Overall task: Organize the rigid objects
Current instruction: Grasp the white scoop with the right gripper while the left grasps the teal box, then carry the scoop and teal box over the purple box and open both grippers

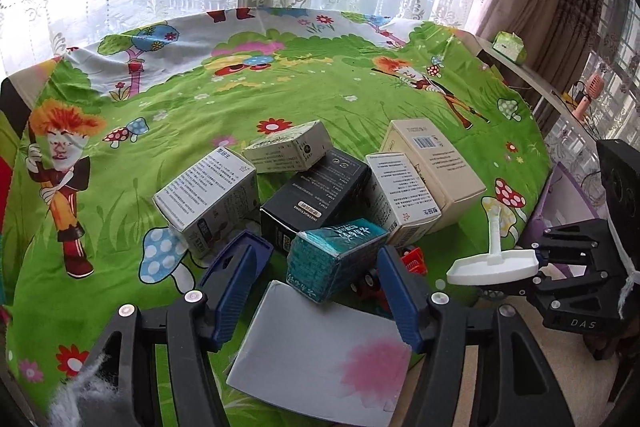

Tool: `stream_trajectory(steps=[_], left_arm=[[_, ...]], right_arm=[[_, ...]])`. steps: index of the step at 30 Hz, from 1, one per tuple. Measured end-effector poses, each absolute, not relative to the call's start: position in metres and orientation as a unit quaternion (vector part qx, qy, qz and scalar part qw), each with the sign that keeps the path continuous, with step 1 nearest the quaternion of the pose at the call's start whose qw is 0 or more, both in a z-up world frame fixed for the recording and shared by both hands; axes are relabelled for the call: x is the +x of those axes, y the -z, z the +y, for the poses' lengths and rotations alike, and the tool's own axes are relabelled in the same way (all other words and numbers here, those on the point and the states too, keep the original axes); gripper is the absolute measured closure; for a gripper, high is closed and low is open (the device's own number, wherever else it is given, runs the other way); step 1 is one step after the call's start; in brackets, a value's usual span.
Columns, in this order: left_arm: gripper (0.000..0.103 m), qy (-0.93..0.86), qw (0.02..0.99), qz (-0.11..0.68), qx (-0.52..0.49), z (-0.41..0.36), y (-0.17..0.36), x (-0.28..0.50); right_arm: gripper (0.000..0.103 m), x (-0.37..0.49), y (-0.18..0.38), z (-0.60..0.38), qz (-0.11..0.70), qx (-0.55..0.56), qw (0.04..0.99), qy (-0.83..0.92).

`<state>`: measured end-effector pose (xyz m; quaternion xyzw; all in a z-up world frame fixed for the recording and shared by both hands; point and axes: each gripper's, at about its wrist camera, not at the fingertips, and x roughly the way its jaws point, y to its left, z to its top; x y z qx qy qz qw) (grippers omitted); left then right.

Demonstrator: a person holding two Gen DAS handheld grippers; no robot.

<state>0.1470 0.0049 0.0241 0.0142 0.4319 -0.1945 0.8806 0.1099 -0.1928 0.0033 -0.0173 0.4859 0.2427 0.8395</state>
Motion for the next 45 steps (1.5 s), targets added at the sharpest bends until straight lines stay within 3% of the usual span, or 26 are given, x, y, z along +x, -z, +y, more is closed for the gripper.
stream_trajectory(steps=[6, 10, 17, 31, 45], left_arm=[[0.046, 0.222, 0.876, 0.428, 0.029, 0.003, -0.025, 0.153], [0.065, 0.240, 0.867, 0.436, 0.021, 0.004, -0.025, 0.158], [0.067, 0.247, 0.865, 0.437, -0.010, 0.009, -0.026, 0.155], [0.067, 0.193, 0.907, 0.357, -0.108, 0.015, -0.069, 0.114], [0.067, 0.269, 0.881, 0.356, -0.157, -0.098, -0.082, 0.077]], right_arm=[[0.081, 0.111, -0.001, -0.193, 0.492, -0.018, 0.836, -0.242], [0.081, 0.111, 0.000, -0.193, 0.493, -0.019, 0.836, -0.241], [0.081, 0.110, -0.001, -0.194, 0.490, -0.018, 0.838, -0.238], [0.081, 0.098, -0.015, -0.209, 0.469, -0.001, 0.853, -0.229], [0.081, 0.065, -0.035, -0.297, 0.449, 0.041, 0.877, -0.168]])
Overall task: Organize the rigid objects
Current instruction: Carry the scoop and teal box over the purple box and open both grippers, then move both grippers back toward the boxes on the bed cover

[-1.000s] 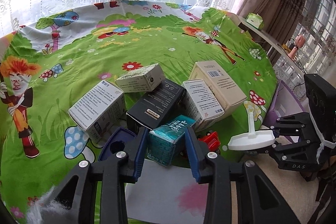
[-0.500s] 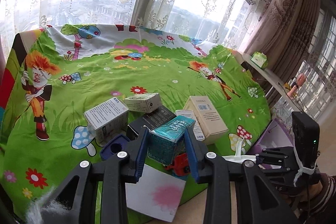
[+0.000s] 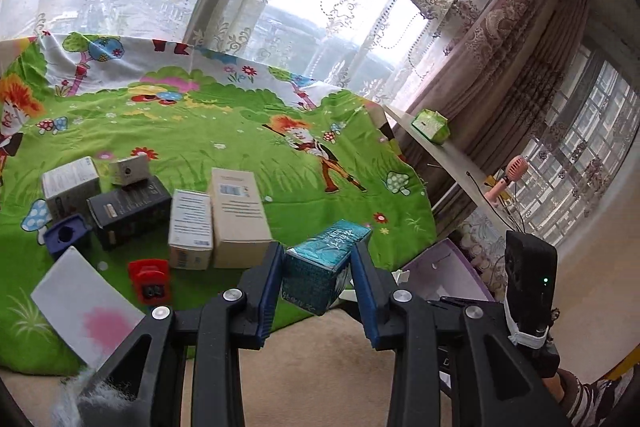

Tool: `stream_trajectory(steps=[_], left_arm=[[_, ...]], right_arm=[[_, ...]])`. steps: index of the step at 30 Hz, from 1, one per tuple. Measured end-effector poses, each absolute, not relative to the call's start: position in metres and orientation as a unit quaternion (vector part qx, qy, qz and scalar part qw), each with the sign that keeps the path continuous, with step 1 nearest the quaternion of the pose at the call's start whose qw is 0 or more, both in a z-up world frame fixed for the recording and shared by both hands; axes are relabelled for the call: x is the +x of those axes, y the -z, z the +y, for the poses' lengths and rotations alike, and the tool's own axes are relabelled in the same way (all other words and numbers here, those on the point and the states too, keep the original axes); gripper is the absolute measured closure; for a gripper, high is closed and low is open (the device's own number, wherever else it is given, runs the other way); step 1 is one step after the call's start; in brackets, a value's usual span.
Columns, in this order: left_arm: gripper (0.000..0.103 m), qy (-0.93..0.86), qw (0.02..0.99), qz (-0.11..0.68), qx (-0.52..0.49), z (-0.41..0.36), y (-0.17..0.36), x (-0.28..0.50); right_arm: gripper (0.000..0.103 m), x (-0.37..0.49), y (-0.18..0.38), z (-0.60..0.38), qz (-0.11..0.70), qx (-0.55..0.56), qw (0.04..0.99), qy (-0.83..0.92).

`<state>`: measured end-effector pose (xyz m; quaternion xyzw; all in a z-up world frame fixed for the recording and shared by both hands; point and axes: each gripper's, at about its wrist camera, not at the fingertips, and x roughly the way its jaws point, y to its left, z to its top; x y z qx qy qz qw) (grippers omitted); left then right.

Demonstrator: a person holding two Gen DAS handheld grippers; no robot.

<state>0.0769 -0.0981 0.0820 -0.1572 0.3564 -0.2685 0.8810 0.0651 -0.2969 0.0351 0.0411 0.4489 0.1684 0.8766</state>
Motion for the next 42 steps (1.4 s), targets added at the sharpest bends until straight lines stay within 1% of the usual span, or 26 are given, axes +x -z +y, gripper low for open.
stream_trajectory(steps=[8, 17, 19, 20, 21, 22, 23, 24, 25, 32, 38, 42], left_arm=[[0.067, 0.336, 0.848, 0.399, -0.095, -0.190, -0.069, 0.063], [0.067, 0.375, 0.830, 0.412, -0.034, -0.250, -0.066, 0.045], [0.064, 0.382, 0.825, 0.416, -0.025, -0.261, -0.063, 0.042], [0.058, 0.386, 0.821, 0.420, -0.020, -0.266, -0.061, 0.041], [0.053, 0.388, 0.821, 0.419, -0.016, -0.268, -0.061, 0.038], [0.043, 0.388, 0.822, 0.416, -0.014, -0.269, -0.061, 0.037], [0.036, 0.388, 0.825, 0.411, -0.015, -0.268, -0.062, 0.035], [0.035, 0.388, 0.827, 0.407, -0.019, -0.266, -0.063, 0.035], [0.034, 0.387, 0.828, 0.405, -0.026, -0.263, -0.064, 0.036], [0.034, 0.362, 0.837, 0.405, -0.068, -0.243, -0.062, 0.043], [0.034, 0.336, 0.853, 0.391, -0.079, -0.220, -0.064, 0.044], [0.034, 0.320, 0.862, 0.384, -0.091, -0.199, -0.065, 0.045]], right_arm=[[0.081, 0.044, -0.025, -0.389, 0.458, 0.081, 0.882, -0.075], [0.081, 0.032, -0.023, -0.457, 0.451, 0.115, 0.885, 0.002], [0.081, 0.031, -0.025, -0.463, 0.447, 0.119, 0.887, 0.014], [0.080, 0.030, -0.026, -0.466, 0.445, 0.121, 0.887, 0.020], [0.077, 0.031, -0.027, -0.467, 0.444, 0.122, 0.887, 0.025], [0.062, 0.031, -0.028, -0.467, 0.444, 0.120, 0.887, 0.031], [0.040, 0.032, -0.028, -0.467, 0.443, 0.117, 0.888, 0.037], [0.033, 0.031, -0.029, -0.467, 0.438, 0.114, 0.891, 0.042], [0.028, 0.030, -0.031, -0.466, 0.432, 0.113, 0.894, 0.043], [0.028, 0.034, -0.034, -0.456, 0.431, 0.109, 0.895, 0.026], [0.028, 0.036, -0.033, -0.439, 0.436, 0.086, 0.896, 0.013], [0.028, 0.038, -0.031, -0.429, 0.443, 0.093, 0.892, -0.005]])
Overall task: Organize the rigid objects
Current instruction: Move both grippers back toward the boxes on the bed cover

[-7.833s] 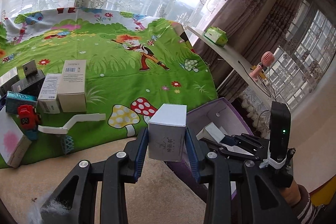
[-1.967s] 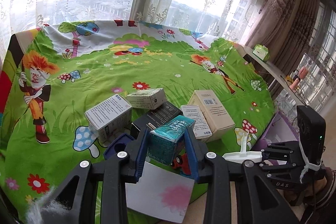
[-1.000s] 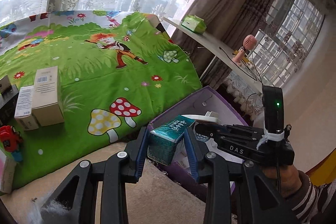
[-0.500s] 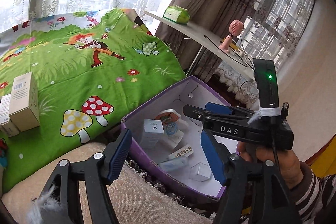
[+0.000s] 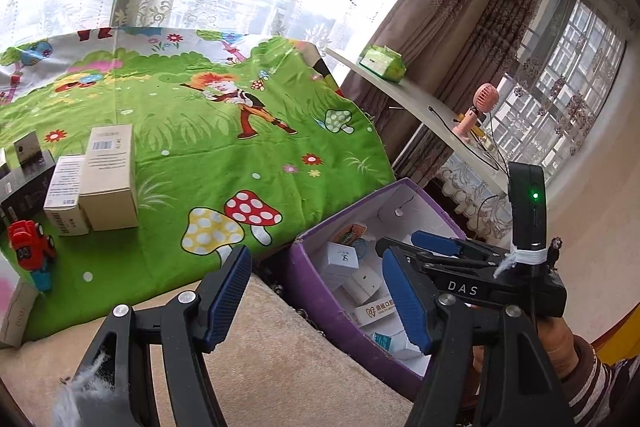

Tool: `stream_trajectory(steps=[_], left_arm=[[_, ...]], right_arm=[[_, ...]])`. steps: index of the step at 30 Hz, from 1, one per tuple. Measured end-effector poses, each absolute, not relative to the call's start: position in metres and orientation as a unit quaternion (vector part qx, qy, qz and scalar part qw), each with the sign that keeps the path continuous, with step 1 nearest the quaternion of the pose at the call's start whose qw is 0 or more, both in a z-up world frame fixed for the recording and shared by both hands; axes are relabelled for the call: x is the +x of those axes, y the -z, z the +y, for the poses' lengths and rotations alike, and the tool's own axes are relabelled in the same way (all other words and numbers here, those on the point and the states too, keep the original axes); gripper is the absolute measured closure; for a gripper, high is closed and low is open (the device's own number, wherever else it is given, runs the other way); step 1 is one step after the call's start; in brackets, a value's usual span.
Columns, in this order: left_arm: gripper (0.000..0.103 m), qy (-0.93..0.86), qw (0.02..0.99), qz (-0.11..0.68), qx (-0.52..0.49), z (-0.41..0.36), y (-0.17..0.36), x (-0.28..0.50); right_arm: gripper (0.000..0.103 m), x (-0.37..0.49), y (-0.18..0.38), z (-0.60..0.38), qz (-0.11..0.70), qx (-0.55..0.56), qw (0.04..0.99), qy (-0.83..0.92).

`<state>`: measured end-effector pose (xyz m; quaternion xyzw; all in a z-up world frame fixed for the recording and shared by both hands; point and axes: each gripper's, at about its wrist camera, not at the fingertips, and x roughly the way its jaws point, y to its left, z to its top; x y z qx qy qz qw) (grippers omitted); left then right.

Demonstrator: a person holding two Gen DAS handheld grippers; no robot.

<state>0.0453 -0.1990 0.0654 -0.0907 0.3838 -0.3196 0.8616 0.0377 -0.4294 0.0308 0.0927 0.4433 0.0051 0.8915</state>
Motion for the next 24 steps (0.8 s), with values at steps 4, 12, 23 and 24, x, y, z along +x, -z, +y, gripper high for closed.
stream_trajectory(steps=[4, 12, 23, 24], left_arm=[[0.034, 0.298, 0.869, 0.380, -0.112, -0.172, -0.064, 0.044], [0.034, 0.239, 0.881, 0.374, -0.164, -0.117, -0.057, 0.036], [0.034, 0.146, 0.885, 0.376, -0.232, -0.050, -0.042, 0.026], [0.034, 0.135, 0.885, 0.376, -0.239, -0.044, -0.040, 0.026]], right_arm=[[0.028, 0.038, -0.027, -0.421, 0.453, 0.095, 0.886, -0.017], [0.028, 0.039, -0.022, -0.399, 0.465, 0.086, 0.880, -0.045], [0.028, 0.036, -0.016, -0.363, 0.475, 0.069, 0.872, -0.095], [0.028, 0.036, -0.015, -0.360, 0.476, 0.068, 0.871, -0.098]])
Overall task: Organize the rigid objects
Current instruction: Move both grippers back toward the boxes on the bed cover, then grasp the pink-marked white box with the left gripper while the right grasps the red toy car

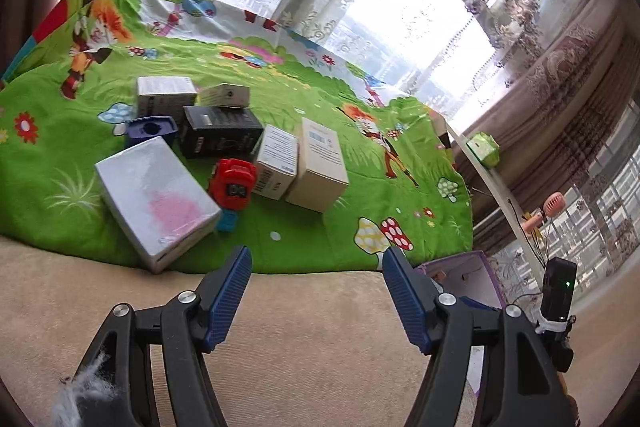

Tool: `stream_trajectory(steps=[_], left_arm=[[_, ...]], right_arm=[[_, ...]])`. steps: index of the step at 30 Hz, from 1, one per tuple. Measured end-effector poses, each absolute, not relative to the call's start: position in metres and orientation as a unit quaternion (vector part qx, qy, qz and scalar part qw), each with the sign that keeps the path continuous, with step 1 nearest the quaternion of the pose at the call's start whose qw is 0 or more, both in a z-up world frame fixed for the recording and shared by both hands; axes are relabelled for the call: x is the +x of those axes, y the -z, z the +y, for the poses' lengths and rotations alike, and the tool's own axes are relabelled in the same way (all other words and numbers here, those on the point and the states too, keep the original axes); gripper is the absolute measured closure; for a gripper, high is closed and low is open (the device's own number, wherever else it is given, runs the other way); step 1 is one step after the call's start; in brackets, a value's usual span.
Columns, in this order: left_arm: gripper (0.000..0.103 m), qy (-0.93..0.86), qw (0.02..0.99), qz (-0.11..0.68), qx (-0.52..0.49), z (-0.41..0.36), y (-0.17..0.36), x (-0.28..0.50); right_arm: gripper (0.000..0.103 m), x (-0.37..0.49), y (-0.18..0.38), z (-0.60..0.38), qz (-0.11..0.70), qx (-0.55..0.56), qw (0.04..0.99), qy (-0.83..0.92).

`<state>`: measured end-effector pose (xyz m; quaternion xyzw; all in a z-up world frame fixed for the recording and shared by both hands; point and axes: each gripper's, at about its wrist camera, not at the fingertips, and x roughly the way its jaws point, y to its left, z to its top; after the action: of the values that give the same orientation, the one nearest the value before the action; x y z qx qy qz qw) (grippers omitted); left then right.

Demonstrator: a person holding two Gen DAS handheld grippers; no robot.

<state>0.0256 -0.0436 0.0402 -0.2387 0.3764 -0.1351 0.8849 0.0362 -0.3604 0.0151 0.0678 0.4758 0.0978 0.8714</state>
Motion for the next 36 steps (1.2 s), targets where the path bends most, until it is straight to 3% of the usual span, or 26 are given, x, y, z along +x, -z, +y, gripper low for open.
stream_trajectory(steps=[6, 8, 17, 24, 36], left_arm=[[0.033, 0.039, 0.880, 0.403, -0.248, -0.012, -0.028, 0.029], [0.028, 0.019, 0.872, 0.413, -0.264, -0.004, -0.023, 0.031], [0.020, -0.066, 0.846, 0.430, -0.310, 0.011, -0.016, 0.052], [0.020, -0.103, 0.830, 0.482, -0.262, -0.006, -0.005, 0.078], [0.021, -0.116, 0.832, 0.503, -0.205, -0.006, -0.001, 0.089]], right_arm=[[0.028, 0.036, -0.012, -0.346, 0.479, 0.058, 0.868, -0.114], [0.028, 0.037, -0.011, -0.343, 0.480, 0.055, 0.867, -0.119], [0.028, 0.037, -0.012, -0.328, 0.478, 0.027, 0.868, -0.129], [0.028, 0.037, -0.012, -0.324, 0.477, 0.017, 0.869, -0.132], [0.028, 0.043, -0.025, -0.302, 0.465, 0.012, 0.870, -0.165]])
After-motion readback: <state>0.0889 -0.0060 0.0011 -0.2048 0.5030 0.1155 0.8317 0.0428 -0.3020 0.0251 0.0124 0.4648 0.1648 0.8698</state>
